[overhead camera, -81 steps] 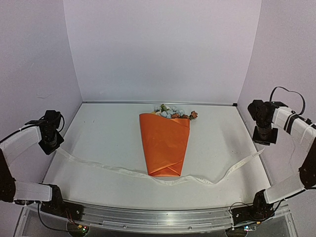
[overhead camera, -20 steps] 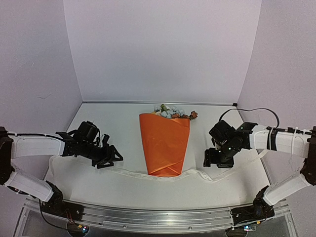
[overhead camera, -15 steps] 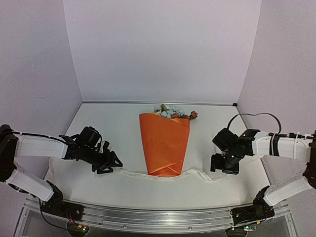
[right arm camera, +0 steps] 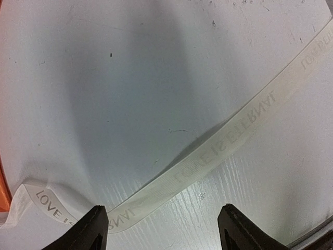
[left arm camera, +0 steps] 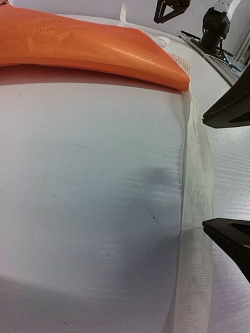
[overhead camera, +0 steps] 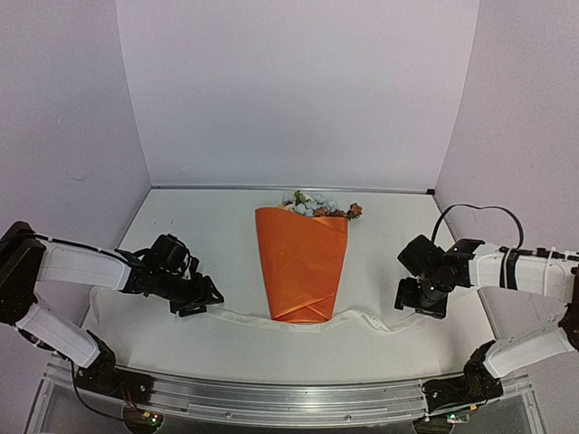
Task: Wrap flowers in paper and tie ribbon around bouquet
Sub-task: Adjust the ribbon at the center of the board, then pick up the folded bouquet from the center of the board.
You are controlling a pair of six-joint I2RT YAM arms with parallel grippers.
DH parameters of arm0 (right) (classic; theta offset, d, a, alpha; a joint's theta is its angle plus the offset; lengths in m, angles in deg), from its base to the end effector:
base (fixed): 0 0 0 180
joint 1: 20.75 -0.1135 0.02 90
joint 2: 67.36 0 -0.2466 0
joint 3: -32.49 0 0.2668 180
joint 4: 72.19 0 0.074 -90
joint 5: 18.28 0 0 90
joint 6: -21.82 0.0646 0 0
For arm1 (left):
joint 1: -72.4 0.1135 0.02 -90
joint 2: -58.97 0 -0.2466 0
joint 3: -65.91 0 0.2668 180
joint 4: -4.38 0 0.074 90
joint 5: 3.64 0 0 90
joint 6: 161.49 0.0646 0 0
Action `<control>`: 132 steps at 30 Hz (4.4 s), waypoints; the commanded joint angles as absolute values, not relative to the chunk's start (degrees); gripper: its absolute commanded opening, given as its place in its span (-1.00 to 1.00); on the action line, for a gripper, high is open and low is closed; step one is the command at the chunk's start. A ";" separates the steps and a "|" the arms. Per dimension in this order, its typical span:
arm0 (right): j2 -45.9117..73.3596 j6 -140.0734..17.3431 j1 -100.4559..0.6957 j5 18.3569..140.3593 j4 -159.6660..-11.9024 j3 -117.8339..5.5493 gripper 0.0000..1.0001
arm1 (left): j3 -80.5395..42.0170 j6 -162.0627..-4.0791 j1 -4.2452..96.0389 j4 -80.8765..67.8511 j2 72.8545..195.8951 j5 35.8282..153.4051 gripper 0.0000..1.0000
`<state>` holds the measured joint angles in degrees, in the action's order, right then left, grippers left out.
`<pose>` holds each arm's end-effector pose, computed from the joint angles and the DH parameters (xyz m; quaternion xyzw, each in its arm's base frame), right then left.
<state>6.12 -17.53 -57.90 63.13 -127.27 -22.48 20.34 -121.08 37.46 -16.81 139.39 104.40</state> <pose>0.1986 0.1384 0.1330 0.1266 0.9789 0.0453 0.1539 0.2128 -0.1731 0.0919 -0.0750 0.9427 -0.3049 0.1126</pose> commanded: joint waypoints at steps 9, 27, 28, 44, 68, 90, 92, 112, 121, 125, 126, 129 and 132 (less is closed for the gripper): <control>7.00 -15.45 -51.93 64.89 -123.33 -18.08 0.50 | 24.96 -123.19 37.37 -13.22 140.16 96.95 0.23; 7.87 -8.81 -48.12 70.46 -106.19 -11.42 0.39 | 25.26 -123.32 37.37 -13.50 140.52 97.78 0.23; 7.81 -8.72 -48.15 70.44 -105.84 -11.38 0.39 | 25.19 -123.28 37.35 -13.59 140.61 97.80 0.23; 2.02 -7.05 -48.19 71.23 -113.73 -13.21 0.34 | 24.58 -123.03 37.40 -14.35 140.87 97.76 0.23; 10.67 -6.61 -47.00 70.20 -103.31 -11.45 0.35 | 24.61 -124.19 37.38 -18.27 139.18 94.34 0.25; 8.48 -10.41 -40.71 71.02 -111.98 -13.35 0.42 | 26.85 -128.02 37.47 -23.71 134.44 89.55 0.34; 7.68 -11.49 -40.72 72.41 -112.49 -14.27 0.50 | 25.45 -126.36 37.42 -24.04 132.78 90.26 0.42; 22.17 -24.13 -45.78 94.80 -107.82 -38.14 0.97 | -2.19 -109.80 39.38 -18.38 149.57 107.26 0.53; 38.13 -21.88 -47.96 98.93 -101.31 -48.56 0.97 | -9.95 -110.19 42.07 -5.33 165.34 118.37 0.45; 42.25 -20.83 -48.24 99.37 -100.41 -50.67 0.97 | -11.63 -111.78 42.16 -2.33 169.78 120.29 0.42; 43.20 -20.55 -48.27 99.39 -100.27 -51.03 0.97 | -12.19 -111.93 42.16 -2.26 170.84 120.45 0.41; 45.10 -19.72 -48.29 99.44 -99.71 -51.90 0.95 | -13.72 -112.49 42.16 -2.35 173.49 120.69 0.33; 46.59 -18.72 -48.41 99.95 -98.81 -52.33 0.83 | -15.48 -112.78 42.09 -2.69 175.65 121.29 0.23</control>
<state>44.59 -20.54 -47.97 99.29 -100.91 -50.18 -11.78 -112.06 42.09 -4.97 173.17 119.11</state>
